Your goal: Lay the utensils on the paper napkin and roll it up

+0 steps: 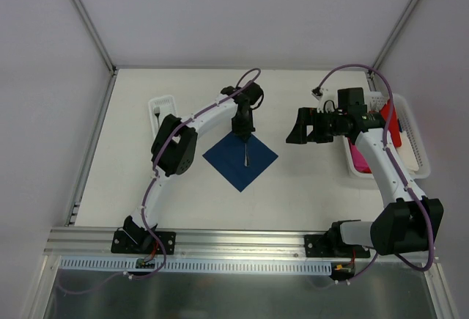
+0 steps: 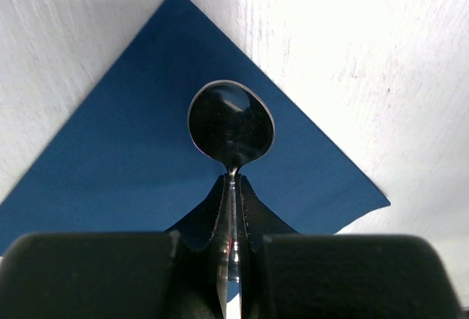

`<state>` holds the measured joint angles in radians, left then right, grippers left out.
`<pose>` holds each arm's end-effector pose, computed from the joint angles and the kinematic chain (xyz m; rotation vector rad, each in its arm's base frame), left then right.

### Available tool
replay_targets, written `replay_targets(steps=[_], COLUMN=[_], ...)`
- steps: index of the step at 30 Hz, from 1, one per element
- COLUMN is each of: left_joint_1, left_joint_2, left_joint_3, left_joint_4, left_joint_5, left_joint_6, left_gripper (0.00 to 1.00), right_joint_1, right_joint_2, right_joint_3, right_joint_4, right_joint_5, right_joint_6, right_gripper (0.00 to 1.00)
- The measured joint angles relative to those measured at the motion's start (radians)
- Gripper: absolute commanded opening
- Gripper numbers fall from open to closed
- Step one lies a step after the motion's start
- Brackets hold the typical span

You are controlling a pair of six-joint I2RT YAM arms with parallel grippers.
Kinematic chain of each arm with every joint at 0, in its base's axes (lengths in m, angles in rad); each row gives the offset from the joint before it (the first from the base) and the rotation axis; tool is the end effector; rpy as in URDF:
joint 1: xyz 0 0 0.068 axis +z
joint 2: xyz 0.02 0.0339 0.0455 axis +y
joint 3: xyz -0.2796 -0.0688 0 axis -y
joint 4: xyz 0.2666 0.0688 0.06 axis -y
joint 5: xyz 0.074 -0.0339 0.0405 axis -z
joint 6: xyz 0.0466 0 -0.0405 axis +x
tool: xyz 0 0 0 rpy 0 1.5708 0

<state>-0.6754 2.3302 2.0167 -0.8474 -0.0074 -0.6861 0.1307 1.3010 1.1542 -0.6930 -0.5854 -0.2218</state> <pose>0.4159 -0.3328 0.1805 -0.0171 2.7965 -0.3578 0.2875 0.0638 0.3193 -0.6678 2.2292 0.6556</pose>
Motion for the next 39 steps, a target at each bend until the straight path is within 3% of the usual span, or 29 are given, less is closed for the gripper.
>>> replay_targets(steps=[29, 39], left_joint_1=[0.029, 0.031], left_joint_2=[0.059, 0.077], left_joint_3=[0.058, 0.066], left_joint_4=[-0.024, -0.024], left_joint_5=[0.008, 0.026], left_joint_6=[0.044, 0.044], left_gripper=[0.02, 0.13], right_joint_1=[-0.018, -0.027], right_joint_2=[0.018, 0.019], right_joint_3=[-0.021, -0.021], right_joint_4=[0.007, 0.007], right_joint_5=[-0.037, -0.050], right_joint_6=[0.011, 0.012], right_gripper=[0.99, 0.99])
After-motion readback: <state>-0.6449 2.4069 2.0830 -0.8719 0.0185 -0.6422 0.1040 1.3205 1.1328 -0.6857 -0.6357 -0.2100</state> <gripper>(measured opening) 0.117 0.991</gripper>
